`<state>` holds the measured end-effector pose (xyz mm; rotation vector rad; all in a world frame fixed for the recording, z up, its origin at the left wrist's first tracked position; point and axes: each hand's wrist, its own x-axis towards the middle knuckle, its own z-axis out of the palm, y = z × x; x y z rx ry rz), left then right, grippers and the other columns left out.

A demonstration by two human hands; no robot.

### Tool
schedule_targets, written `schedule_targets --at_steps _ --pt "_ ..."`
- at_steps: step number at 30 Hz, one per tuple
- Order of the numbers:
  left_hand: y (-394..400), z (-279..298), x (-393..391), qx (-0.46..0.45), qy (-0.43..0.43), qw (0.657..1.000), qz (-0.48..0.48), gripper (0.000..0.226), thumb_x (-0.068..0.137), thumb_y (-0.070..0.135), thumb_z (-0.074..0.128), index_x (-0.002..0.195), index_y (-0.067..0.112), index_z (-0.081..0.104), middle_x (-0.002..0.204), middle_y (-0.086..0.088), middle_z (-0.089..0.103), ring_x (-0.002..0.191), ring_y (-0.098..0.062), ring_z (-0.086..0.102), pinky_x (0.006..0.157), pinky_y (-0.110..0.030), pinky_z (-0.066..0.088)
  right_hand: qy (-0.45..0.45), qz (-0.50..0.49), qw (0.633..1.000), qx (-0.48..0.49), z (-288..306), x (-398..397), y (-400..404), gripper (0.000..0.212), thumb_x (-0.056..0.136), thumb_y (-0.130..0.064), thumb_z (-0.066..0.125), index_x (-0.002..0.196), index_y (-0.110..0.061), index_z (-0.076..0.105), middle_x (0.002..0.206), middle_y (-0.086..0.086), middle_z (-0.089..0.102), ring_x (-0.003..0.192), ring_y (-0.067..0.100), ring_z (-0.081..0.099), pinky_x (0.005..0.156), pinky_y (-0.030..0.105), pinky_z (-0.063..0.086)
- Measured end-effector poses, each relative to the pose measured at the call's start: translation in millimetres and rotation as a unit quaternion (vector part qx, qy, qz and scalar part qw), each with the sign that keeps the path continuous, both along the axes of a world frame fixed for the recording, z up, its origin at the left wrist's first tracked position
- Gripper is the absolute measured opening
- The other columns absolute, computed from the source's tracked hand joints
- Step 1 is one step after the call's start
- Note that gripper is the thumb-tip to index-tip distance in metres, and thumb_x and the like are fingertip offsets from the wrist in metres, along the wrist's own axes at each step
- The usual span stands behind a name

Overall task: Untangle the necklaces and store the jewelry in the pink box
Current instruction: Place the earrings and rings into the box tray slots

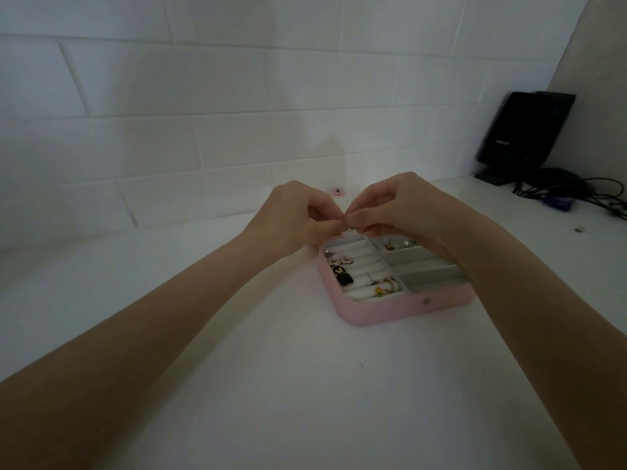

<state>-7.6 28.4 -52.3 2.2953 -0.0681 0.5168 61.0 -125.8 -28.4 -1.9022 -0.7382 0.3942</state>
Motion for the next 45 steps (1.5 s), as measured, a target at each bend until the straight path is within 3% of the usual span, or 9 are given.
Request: schedule_targets --at_steps 3,6,11,15,19,24,30,35,45 --pt "-2 -1 1 0.037 0.01 0.999 0.004 0.004 0.076 0.017 0.075 0.077 0.015 0.072 0.064 0.018 0.062 0.057 0.013 0.057 0.06 -0.004 0.042 0.014 0.003 1.0 -0.026 1 -1 -1 0.006 0.073 -0.002 0.074 0.071 -0.007 0.07 0.058 0.001 0.065 0.052 0.004 0.058 0.054 0.014 0.049" --pt "0 3 0 0.067 0.034 0.997 0.01 0.006 0.077 0.019 0.074 0.079 0.014 0.074 0.069 0.009 0.067 0.063 0.004 0.06 0.065 -0.012 0.047 0.013 0.003 0.998 -0.067 4 0 -3 0.007 0.074 -0.004 0.073 0.068 -0.007 0.071 0.053 -0.002 0.063 0.045 0.004 0.051 0.046 0.014 0.041" --pt "6 9 -1 0.159 0.105 0.982 -0.019 0.01 0.077 0.019 0.073 0.086 0.023 0.075 0.074 0.01 0.066 0.064 0.006 0.055 0.065 -0.009 0.041 0.0 0.024 0.987 -0.156 2 0 -3 0.005 0.076 -0.002 0.071 0.072 -0.005 0.071 0.057 0.003 0.058 0.052 0.01 0.042 0.051 0.021 0.033" --pt "6 8 -2 0.159 0.115 0.98 -0.034 0.015 0.083 0.016 0.068 0.092 0.025 0.075 0.085 0.003 0.066 0.073 -0.001 0.059 0.074 -0.014 0.046 -0.02 0.018 0.981 -0.19 1 -1 0 0.005 0.076 -0.005 0.071 0.073 -0.008 0.071 0.065 0.008 0.046 0.055 0.013 0.034 0.05 0.023 0.025" --pt "7 5 0 0.146 0.109 0.983 -0.035 0.016 0.084 0.013 0.066 0.093 0.024 0.075 0.086 0.003 0.063 0.074 -0.004 0.058 0.075 -0.014 0.044 -0.026 -0.005 0.98 -0.198 -1 3 5 0.001 0.076 -0.008 0.072 0.077 -0.007 0.072 0.072 0.01 0.05 0.058 0.015 0.036 0.053 0.025 0.028" --pt "6 3 0 0.138 0.106 0.984 -0.033 0.016 0.083 0.01 0.067 0.093 0.02 0.075 0.077 0.012 0.057 0.067 0.002 0.054 0.067 -0.007 0.039 -0.064 -0.025 0.964 -0.256 -3 3 15 0.022 0.077 -0.014 0.073 0.094 0.0 0.072 0.058 0.005 0.049 0.053 0.015 0.04 0.05 0.023 0.032" --pt "7 4 1 0.15 0.111 0.981 -0.043 0.019 0.083 0.006 0.065 0.094 0.019 0.075 0.081 0.006 0.059 0.066 0.001 0.054 0.07 -0.009 0.041 -0.087 -0.03 0.965 -0.247 -5 2 12 0.006 0.077 -0.015 0.073 0.077 -0.01 0.071 0.055 0.001 0.049 0.048 0.013 0.04 0.048 0.022 0.034" --pt "8 3 3 0.145 0.11 0.982 -0.042 0.02 0.083 0.007 0.065 0.092 0.021 0.075 0.083 0.004 0.062 0.06 0.01 0.054 0.066 -0.004 0.039 -0.109 -0.035 0.968 -0.221 -9 4 15 0.021 0.075 -0.012 0.075 0.061 -0.021 0.062 0.06 -0.002 0.053 0.051 0.009 0.043 0.049 0.02 0.033" --pt "7 4 1 0.157 0.117 0.98 -0.038 0.02 0.084 0.008 0.065 0.095 0.021 0.075 0.081 0.008 0.058 0.067 0.002 0.054 0.066 -0.005 0.038 -0.114 -0.029 0.965 -0.237 -10 4 15 0.021 0.076 -0.012 0.074 0.063 -0.018 0.058 0.063 -0.003 0.051 0.054 0.008 0.043 0.05 0.02 0.033"
